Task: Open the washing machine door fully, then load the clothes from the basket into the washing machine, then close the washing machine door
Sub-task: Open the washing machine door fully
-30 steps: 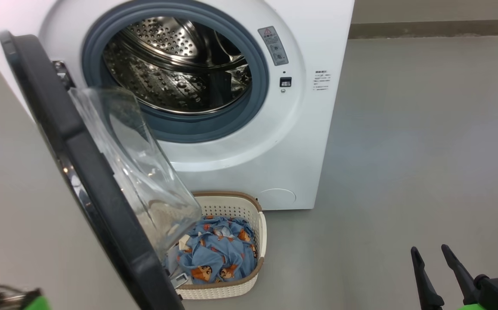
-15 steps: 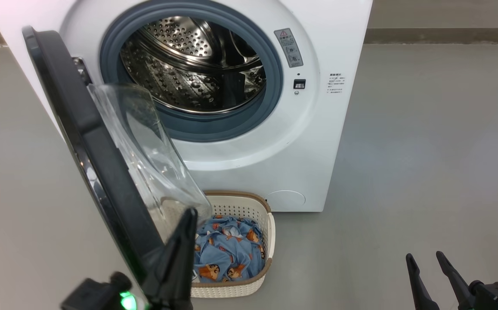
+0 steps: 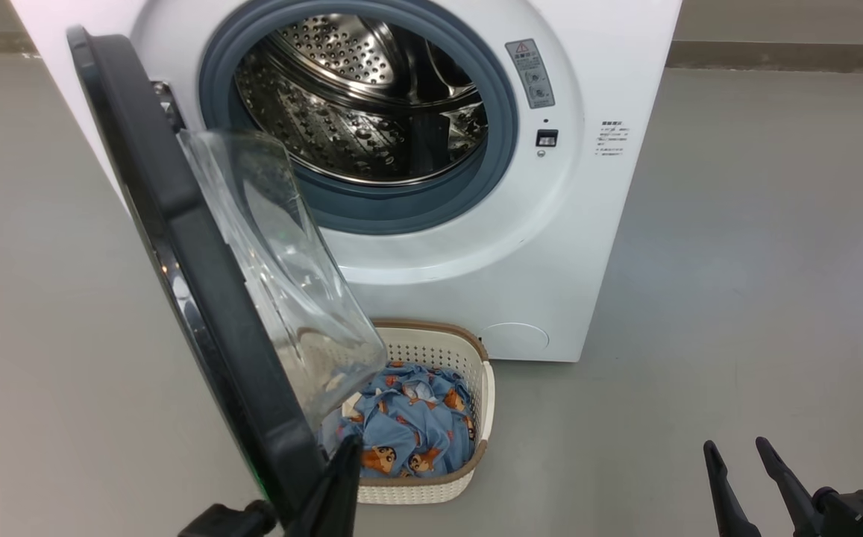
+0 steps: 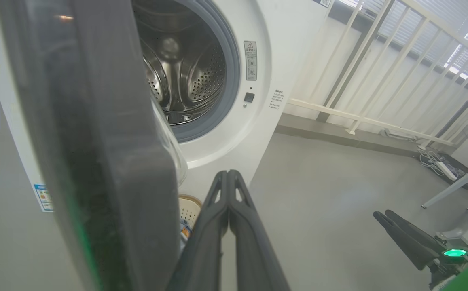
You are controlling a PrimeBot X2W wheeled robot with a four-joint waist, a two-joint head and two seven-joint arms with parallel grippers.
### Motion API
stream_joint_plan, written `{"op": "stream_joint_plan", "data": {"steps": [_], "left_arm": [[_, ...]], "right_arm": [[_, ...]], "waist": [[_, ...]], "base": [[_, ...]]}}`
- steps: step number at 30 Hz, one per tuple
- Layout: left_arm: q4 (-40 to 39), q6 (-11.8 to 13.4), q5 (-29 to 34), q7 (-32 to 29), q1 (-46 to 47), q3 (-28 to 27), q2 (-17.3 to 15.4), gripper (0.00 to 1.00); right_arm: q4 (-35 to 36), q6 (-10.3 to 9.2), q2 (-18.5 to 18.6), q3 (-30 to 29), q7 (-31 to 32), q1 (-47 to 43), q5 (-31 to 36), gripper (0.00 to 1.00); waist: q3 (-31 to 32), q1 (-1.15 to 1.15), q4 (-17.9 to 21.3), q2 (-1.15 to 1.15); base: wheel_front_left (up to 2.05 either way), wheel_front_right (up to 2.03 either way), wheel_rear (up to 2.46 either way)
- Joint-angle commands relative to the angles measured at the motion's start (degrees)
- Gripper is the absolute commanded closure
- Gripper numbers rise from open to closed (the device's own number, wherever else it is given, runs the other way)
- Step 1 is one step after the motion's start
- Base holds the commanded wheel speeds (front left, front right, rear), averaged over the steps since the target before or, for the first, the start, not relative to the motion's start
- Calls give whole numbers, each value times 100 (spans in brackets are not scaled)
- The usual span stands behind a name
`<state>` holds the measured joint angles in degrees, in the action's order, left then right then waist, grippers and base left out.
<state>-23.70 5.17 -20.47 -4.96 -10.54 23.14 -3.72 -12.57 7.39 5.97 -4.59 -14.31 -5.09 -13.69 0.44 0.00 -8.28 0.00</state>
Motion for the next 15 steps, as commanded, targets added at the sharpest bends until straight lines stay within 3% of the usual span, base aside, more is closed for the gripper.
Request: {"op": "stream_joint_plan", "data": {"steps": [1,15], "left_arm": [[-95,81,106,88,265,-224,32,100],[403,595,319,316,611,-338,59,100]], "right_arm": [[122,10,76,107,-69,46,7,0],[92,10,41,89,-69,27,-7,0]], "waist": [[-16,0,-44,0],[-82,0,-395,0]], "base": [[0,0,0],[0,0,0]]}}
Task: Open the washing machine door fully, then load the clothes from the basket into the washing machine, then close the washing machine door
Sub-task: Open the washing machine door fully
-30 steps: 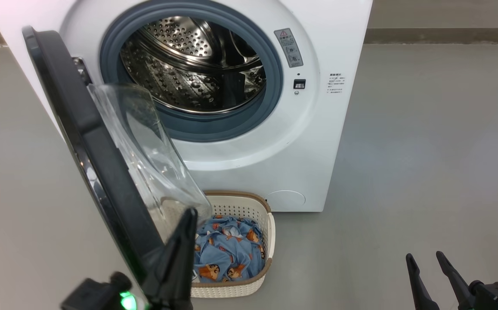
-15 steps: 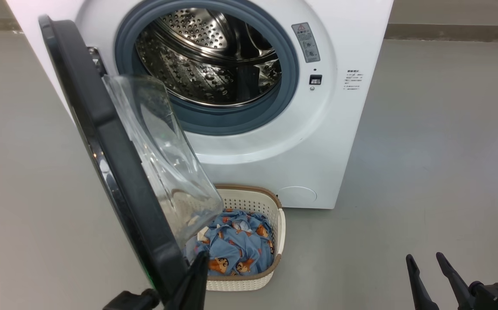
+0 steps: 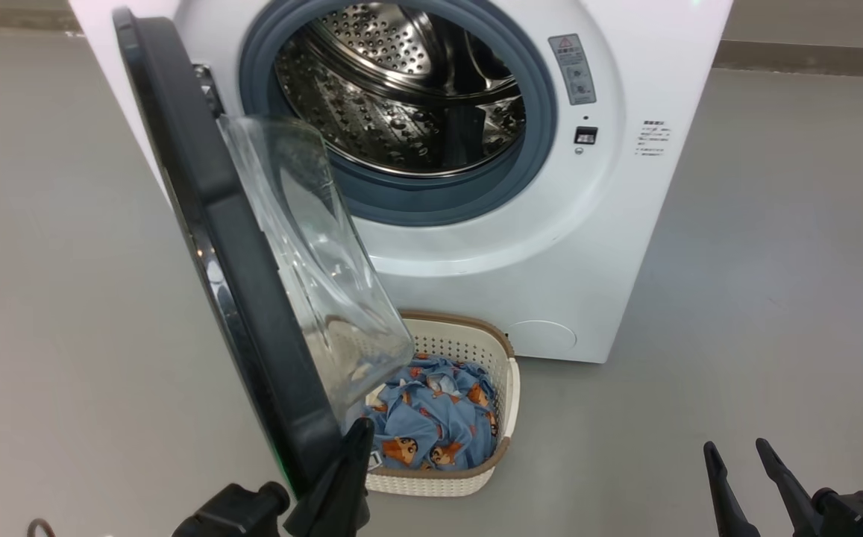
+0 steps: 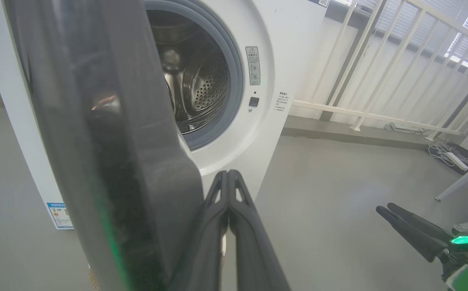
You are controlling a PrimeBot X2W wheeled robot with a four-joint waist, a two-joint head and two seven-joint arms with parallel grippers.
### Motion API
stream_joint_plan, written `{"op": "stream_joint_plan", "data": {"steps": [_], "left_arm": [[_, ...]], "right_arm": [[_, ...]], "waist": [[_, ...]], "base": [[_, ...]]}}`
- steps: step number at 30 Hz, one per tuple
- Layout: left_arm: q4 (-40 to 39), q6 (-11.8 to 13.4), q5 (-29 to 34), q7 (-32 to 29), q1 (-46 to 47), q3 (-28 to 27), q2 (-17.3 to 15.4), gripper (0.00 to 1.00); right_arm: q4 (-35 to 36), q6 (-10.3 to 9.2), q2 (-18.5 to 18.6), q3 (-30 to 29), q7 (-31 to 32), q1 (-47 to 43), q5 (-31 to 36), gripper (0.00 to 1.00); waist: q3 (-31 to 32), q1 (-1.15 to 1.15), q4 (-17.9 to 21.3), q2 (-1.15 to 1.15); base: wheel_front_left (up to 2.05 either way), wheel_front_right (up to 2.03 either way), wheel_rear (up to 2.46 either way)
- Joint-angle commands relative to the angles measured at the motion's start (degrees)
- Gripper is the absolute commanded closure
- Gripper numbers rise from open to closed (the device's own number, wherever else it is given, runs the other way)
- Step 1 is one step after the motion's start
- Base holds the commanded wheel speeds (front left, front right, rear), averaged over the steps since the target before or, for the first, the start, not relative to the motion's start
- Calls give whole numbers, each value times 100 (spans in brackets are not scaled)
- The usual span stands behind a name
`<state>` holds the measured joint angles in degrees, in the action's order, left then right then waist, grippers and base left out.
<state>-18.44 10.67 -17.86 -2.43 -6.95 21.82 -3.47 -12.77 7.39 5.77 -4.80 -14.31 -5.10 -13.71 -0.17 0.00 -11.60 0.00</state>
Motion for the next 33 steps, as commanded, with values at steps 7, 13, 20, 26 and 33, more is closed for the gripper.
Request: {"op": "stream_joint_plan", "data": {"steps": [7,13,20,26,33], "left_arm": [[-70,118,4,110,285,-325,32,100],[-6,183,-28,151,308,-452,2,100],[53,327,-123,219,228,-776,-85,100],[190,494,-288,379,106,-1304,-214,100],[717,603,-550,662,258,-2016,-397,100]], "right_arm": [[98,10,40,116,-69,16,-10,0],[82,10,25,141,-69,50,-19,0],[55,10,-5,170,-69,39,-25,0],[42,10,23,206,-69,64,-33,0],[23,10,67,259,-69,64,-36,0]], "waist": [[-65,0,-292,0],[-69,0,-521,0],[-44,0,-832,0],[-46,0,-949,0],[-54,0,-957,0]], "base": [[0,0,0],[0,0,0],[0,0,0],[0,0,0],[0,0,0]]}}
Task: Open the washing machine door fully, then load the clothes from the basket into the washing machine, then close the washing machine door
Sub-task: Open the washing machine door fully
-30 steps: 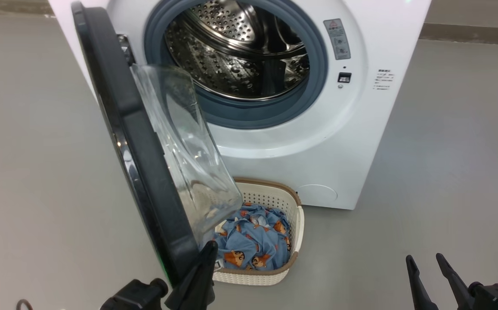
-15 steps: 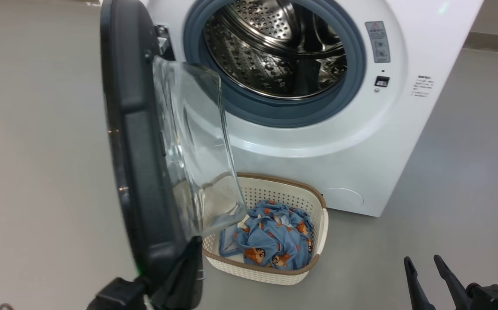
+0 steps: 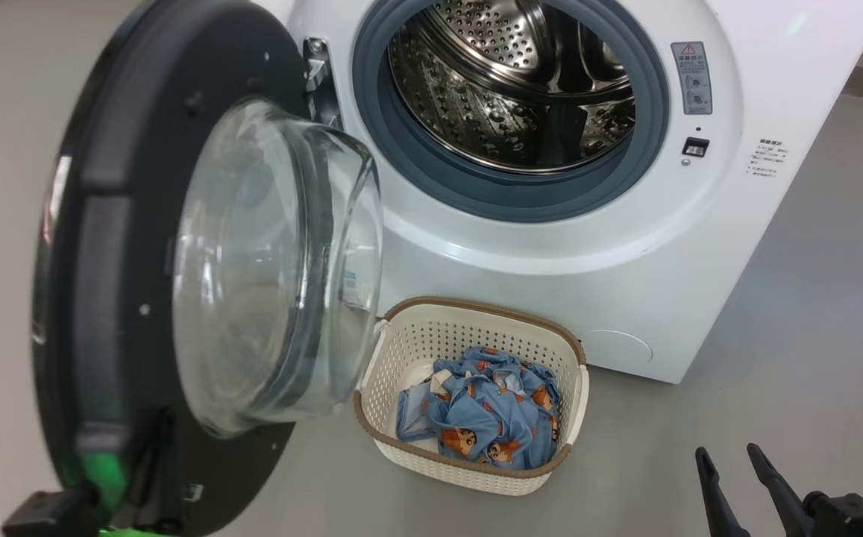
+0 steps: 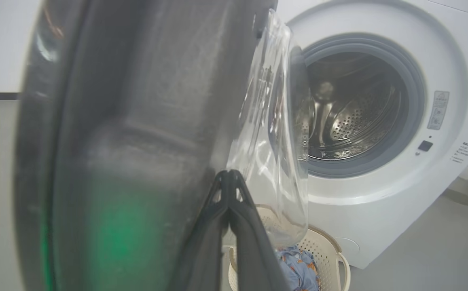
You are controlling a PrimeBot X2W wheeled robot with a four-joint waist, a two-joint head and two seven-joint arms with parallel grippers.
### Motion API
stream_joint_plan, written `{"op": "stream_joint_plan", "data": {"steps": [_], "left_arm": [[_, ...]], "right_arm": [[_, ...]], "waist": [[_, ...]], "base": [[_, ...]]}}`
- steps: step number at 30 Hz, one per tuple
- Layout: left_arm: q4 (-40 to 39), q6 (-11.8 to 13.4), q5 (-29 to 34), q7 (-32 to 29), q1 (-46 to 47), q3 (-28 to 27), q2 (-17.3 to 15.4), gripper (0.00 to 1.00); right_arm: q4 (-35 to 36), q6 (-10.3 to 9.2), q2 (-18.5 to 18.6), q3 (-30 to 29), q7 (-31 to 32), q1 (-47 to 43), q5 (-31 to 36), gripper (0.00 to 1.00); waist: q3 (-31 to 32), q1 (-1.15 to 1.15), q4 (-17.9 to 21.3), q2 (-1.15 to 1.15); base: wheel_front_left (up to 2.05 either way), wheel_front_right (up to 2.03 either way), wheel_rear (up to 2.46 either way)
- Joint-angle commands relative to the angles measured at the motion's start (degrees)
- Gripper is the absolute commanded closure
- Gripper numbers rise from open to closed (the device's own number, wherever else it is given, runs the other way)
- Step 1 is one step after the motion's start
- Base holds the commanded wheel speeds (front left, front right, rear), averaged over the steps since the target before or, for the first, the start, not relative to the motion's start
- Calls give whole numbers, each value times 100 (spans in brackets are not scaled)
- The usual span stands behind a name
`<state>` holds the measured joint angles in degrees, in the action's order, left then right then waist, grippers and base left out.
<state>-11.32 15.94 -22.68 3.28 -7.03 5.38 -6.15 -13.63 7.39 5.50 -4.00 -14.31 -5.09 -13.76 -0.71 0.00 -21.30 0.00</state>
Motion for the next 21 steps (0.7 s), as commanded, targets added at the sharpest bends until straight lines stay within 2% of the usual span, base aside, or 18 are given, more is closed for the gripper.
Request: {"op": "stream_joint_plan", "data": {"steps": [1,11,21], "left_arm": [[106,70,-102,161,326,-474,-169,100],[1566,-115,-436,699,1073,-1255,-645,100],[2864,-241,-528,1016,1616,-1651,-1016,100]], "right_arm": [[100,10,98,197,-69,64,-32,0],[26,10,114,285,-69,71,-67,0],[-15,10,130,302,-69,54,-89,0]], "waist": [[8,0,29,0],[49,0,216,0],[108,0,404,0]], "base": [[0,0,0],[0,0,0],[0,0,0]]}}
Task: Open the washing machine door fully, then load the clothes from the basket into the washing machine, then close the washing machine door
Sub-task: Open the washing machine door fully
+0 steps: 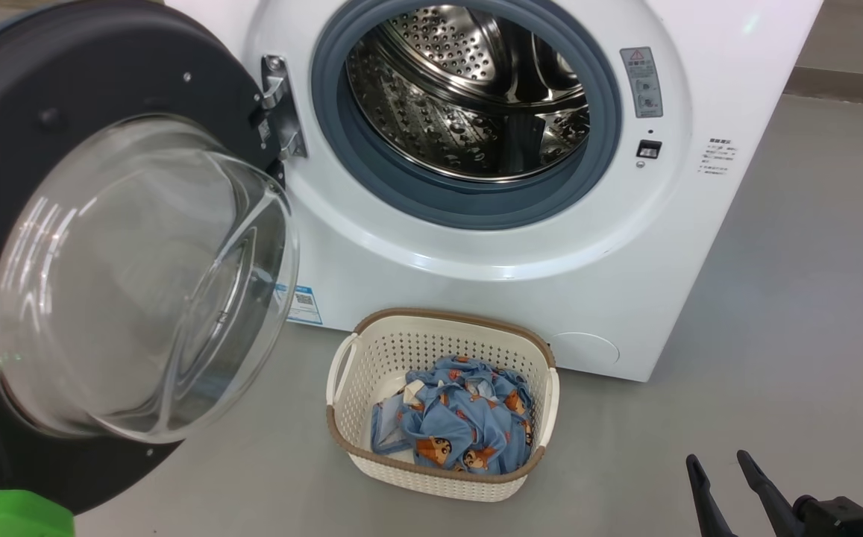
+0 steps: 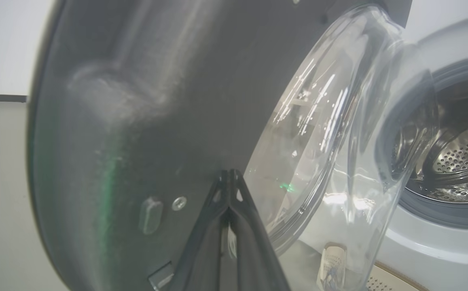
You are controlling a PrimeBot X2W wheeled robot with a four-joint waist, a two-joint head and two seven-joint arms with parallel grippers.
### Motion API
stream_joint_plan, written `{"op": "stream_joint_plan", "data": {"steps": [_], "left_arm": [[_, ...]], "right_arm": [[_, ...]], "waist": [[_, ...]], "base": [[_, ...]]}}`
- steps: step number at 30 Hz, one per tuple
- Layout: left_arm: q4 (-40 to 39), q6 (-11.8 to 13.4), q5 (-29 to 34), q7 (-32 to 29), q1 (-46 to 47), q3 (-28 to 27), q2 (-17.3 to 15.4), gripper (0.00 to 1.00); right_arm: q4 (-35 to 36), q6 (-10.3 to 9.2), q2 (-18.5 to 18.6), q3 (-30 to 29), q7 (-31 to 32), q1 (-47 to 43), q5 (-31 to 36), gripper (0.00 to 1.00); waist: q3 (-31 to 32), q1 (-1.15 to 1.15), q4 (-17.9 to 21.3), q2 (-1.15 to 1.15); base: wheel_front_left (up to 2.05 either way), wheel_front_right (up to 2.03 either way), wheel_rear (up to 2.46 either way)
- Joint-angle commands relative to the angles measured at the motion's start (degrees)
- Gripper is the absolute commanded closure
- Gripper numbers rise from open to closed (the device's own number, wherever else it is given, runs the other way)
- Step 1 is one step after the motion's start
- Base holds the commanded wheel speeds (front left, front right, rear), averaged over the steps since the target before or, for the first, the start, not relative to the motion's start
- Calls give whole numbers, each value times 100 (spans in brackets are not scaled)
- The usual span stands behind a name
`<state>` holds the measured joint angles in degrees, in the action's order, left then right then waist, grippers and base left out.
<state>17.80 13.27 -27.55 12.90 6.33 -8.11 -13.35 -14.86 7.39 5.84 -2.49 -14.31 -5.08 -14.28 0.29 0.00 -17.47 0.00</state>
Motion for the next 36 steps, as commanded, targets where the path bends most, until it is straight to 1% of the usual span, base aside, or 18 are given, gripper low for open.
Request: {"op": "stream_joint_plan", "data": {"steps": [1,10,14,16,23,29,30,32,33,34,35,36], "left_arm": [[53,13,-47,74,317,-327,-315,100],[660,-159,-7,198,607,-606,-423,100],[775,-221,92,206,700,-738,-430,100],[751,-229,153,207,702,-814,-383,100],[295,-273,216,208,410,-1062,-83,100],[-679,-350,138,199,-23,-1032,260,100],[-906,-354,142,180,-97,-990,308,96],[-1366,-341,197,149,-235,-895,374,60],[-1602,-334,219,120,-310,-839,417,36],[-1602,-334,219,120,-310,-839,417,36],[-1838,-320,257,87,-389,-777,453,3],[-2071,-317,286,52,-463,-712,487,0]], "right_arm": [[104,10,94,154,-69,60,-37,0],[81,10,65,176,-69,83,-31,0],[82,10,50,190,-69,86,-24,0],[79,10,45,198,-69,96,-29,0],[92,10,29,194,-69,95,-54,0],[90,10,0,190,-69,58,-50,0],[85,10,3,193,-69,65,-56,0],[79,10,13,208,-69,86,-66,0],[76,10,18,223,-69,99,-67,0],[76,10,18,223,-69,99,-67,0],[76,10,23,243,-69,113,-67,0],[75,10,28,264,-69,129,-67,0]], "waist": [[11,0,39,0],[51,0,113,0],[66,0,133,0],[74,0,150,0],[88,0,255,0],[93,0,292,0],[89,0,297,0],[85,0,313,0],[83,0,326,0],[83,0,326,0],[80,0,346,0],[78,0,368,0]], "base": [[0,0,0],[0,0,0],[0,0,0],[0,0,0],[0,0,0],[0,0,0],[0,0,0],[0,0,0],[0,0,0],[0,0,0],[0,0,0],[0,0,0]]}}
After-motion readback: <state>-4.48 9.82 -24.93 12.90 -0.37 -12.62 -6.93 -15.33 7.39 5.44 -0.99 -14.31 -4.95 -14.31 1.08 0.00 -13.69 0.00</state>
